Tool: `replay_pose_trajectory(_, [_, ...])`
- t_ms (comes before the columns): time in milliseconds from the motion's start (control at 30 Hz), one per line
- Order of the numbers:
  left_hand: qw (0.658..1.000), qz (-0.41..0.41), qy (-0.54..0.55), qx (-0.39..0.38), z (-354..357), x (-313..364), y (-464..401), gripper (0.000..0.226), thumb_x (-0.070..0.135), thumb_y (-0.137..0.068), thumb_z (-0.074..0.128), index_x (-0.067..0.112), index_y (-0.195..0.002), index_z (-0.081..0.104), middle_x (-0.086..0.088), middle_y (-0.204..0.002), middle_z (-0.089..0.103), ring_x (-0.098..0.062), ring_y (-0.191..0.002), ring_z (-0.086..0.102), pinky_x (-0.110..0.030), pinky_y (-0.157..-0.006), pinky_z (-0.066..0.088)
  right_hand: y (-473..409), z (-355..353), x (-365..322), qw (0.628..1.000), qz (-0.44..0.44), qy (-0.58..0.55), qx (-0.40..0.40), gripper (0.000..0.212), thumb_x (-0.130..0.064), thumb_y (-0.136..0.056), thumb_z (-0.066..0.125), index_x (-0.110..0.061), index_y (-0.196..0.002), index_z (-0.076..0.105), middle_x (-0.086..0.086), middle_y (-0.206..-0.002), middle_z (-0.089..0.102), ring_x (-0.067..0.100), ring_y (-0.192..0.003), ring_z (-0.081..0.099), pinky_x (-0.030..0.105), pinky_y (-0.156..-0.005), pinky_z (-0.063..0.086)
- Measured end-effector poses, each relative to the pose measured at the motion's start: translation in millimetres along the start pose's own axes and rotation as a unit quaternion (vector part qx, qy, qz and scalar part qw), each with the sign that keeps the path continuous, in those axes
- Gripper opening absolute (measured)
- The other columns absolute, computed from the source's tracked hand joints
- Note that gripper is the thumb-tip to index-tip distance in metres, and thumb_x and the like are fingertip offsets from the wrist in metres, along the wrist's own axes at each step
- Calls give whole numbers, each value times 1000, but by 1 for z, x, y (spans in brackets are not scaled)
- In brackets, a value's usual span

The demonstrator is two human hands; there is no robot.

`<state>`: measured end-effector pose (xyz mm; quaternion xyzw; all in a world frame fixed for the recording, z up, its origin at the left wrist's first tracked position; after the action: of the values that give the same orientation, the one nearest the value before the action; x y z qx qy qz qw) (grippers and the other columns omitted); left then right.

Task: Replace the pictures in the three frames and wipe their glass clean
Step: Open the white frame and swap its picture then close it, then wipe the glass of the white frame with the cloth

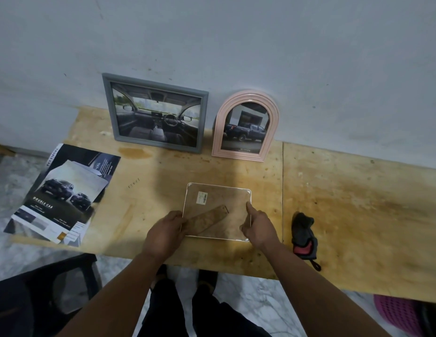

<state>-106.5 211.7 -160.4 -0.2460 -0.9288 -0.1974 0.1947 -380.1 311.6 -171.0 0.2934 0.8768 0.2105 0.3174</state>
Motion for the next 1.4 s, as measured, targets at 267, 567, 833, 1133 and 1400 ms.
replay_pose_trajectory(267, [1000, -19, -19, -10, 4, 2, 6, 26, 33, -93, 71, 27, -118, 71, 12, -140, 58, -18, -107, 69, -33, -73, 57, -1, -2, -4, 1000, 2, 24, -3, 83, -20, -95, 65, -29, -162, 17, 9, -124, 53, 20, -94, 60, 27, -84, 51])
replay_pose_trajectory(567, [987, 35, -154, -37, 24, 16, 20, 46, 35, -87, 45, 12, -113, 73, -14, -138, 62, -36, -99, 66, -44, -70, 60, -4, 2, -4, 1000, 1, 30, -1, 79, -19, -96, 61, -28, -162, 18, 11, -126, 53, 24, -94, 64, 28, -83, 54])
replay_pose_trajectory(833, [970, 22, -209, -125, 26, 15, 29, 78, 49, -58, 68, 10, -125, 71, -14, -138, 63, -36, -98, 64, -47, -67, 59, -5, 4, -1, 1000, 3, 10, -5, 82, -23, -93, 63, -29, -162, 18, 12, -119, 58, 19, -84, 62, 28, -78, 52])
replay_pose_trajectory(1133, [995, -29, 19, -89, 6, 25, 33, 81, 32, -91, 68, 26, -162, 28, -4, -170, 20, -25, -151, 33, -34, -112, 42, 15, -2, 6, 965, 66, -251, 23, 62, -25, -95, 67, -29, -153, 45, 4, -132, 67, 18, -103, 69, 38, -92, 59])
replay_pose_trajectory(1400, [990, 99, -50, 88, -51, 54, 13, 40, 43, -97, 50, 32, -133, 64, -5, -142, 62, -31, -118, 58, -43, -83, 57, 37, -61, -3, 888, 101, -449, 3, 36, -35, -105, 51, -12, -108, 77, 17, -86, 72, 29, -70, 58, 32, -55, 43])
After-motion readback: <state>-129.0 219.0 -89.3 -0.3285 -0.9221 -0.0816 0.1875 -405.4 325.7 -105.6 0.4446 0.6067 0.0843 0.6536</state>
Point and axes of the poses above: each hand's wrist, its own y-axis away from the middle knuckle, its own z-axis out of the palm, x = y × z, the point moved 8 cm from there along -y, towards the middle knuckle
